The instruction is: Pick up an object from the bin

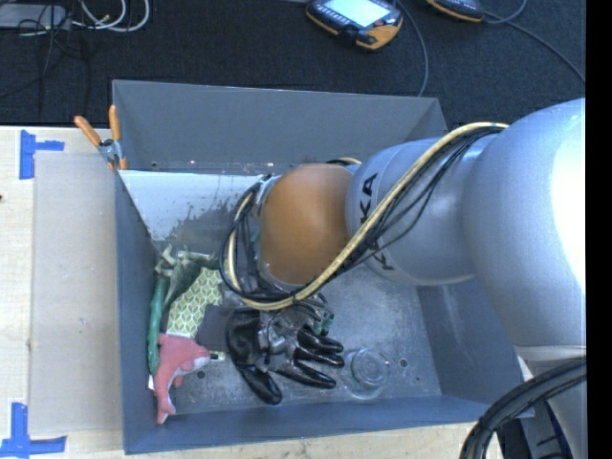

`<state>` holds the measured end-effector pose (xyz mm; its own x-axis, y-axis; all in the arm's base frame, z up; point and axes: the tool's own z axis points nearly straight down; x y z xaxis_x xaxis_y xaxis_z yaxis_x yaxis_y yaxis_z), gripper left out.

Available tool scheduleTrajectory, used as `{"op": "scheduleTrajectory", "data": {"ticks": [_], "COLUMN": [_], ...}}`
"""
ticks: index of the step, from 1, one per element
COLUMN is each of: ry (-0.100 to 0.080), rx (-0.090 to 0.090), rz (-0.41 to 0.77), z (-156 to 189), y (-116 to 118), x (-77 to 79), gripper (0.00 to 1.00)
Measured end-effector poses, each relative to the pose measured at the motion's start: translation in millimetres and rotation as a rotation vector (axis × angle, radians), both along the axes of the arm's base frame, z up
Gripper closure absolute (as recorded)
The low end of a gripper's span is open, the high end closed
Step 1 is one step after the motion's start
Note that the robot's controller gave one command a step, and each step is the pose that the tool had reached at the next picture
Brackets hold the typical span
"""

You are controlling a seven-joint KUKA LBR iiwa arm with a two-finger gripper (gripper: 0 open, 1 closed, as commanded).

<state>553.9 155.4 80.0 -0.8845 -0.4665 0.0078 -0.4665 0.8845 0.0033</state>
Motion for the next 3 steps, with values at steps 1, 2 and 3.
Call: {"op": "scheduleTrajectory", "data": {"ticks": [1, 2, 3], "ry": [0.001, 0.001, 0.004], "rx": [-0.006, -0.007, -0.011], "rz": [-0.628, -0.751, -0.892], "z": [-7.0, -7.6, -2.2], "y": [0.2, 0.5, 0.3], "x": [3.1, 4.5, 3.3], "gripper": [1.0, 1.0, 1.0]}}
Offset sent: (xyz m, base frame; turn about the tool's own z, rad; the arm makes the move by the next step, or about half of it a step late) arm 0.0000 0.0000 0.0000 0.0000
